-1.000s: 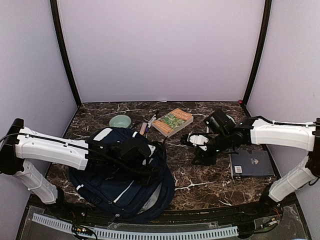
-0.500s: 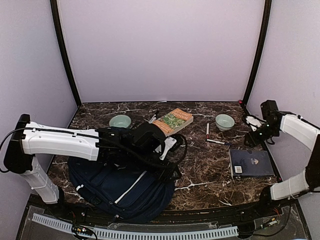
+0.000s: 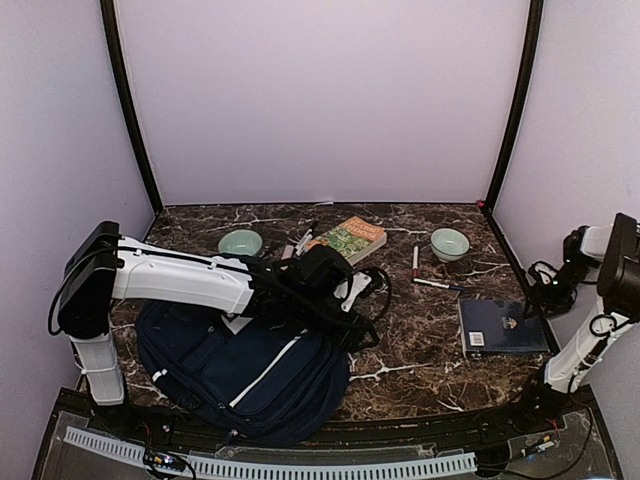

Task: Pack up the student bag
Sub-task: Rotate the book at the center of the board.

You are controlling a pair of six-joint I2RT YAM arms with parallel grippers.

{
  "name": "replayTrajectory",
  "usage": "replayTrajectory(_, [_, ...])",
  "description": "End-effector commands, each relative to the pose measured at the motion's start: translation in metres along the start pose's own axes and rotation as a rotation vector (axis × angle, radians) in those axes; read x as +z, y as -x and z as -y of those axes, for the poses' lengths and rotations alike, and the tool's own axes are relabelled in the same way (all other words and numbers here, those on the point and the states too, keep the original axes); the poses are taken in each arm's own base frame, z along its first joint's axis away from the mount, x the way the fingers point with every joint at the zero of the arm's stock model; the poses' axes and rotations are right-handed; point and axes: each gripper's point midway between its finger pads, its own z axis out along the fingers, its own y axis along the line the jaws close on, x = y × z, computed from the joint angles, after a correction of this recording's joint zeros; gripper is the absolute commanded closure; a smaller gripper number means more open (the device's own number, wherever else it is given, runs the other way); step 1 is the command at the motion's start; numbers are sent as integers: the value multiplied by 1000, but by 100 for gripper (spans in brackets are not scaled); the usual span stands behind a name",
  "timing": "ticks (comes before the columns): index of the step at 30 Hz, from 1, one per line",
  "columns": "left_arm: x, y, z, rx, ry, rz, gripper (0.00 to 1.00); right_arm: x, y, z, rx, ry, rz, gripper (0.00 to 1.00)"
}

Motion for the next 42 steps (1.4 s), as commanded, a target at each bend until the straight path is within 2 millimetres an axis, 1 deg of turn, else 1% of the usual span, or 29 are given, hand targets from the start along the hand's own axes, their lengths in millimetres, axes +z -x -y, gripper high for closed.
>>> replayTrajectory(1, [-6,11,10,33,-68,39,39,8,-8,-6,-2,57,-55,32])
replayTrajectory(4, [-7,7,5,25,-64,33,40,10,-4,-9,-5,87,-54,36])
replayTrajectory(7, [-9,4,0,19,-58,32,40,13,0,-15,-13,133,-58,43])
replayTrajectory(9, [-9,4,-1,14,-57,31,40,12,7,-19,-37,146,-51,47])
replayTrajectory(12, [-9,3,-3,9,-53,27,40,16,15,-32,-100,145,-62,53])
replayTrajectory(15, [-10,2,-5,0,-47,23,40,20,24,-51,-179,144,-72,57])
replayTrajectory(19, [-10,0,-8,-10,-35,19,40,32,39,-89,-330,134,-96,60])
replayTrajectory(22, [-9,0,-14,-25,-28,13,40,43,49,-125,-437,135,-124,60])
replayTrajectory(24, [-9,0,-18,-32,-25,12,40,45,61,-153,-507,144,-116,61])
replayTrajectory(26, [-10,2,-20,-34,-20,11,41,47,66,-182,-578,159,-110,61])
replayTrajectory(32, [-11,3,-21,-67,-18,13,41,51,71,-264,-731,226,-104,61])
replayTrajectory(33, [-11,3,-20,-76,-20,16,41,53,71,-281,-766,236,-101,61])
replayTrajectory(35, [-10,5,-19,-91,-28,25,41,52,77,-307,-806,249,-81,61])
replayTrajectory(38, [-9,8,-20,-115,-31,37,41,52,79,-345,-859,283,-68,61])
replayTrajectory(40, [-7,9,-19,-130,-37,35,41,47,82,-363,-893,286,-48,61])
replayTrajectory(42, [-4,9,-18,-148,-41,21,40,35,86,-374,-898,297,-21,60])
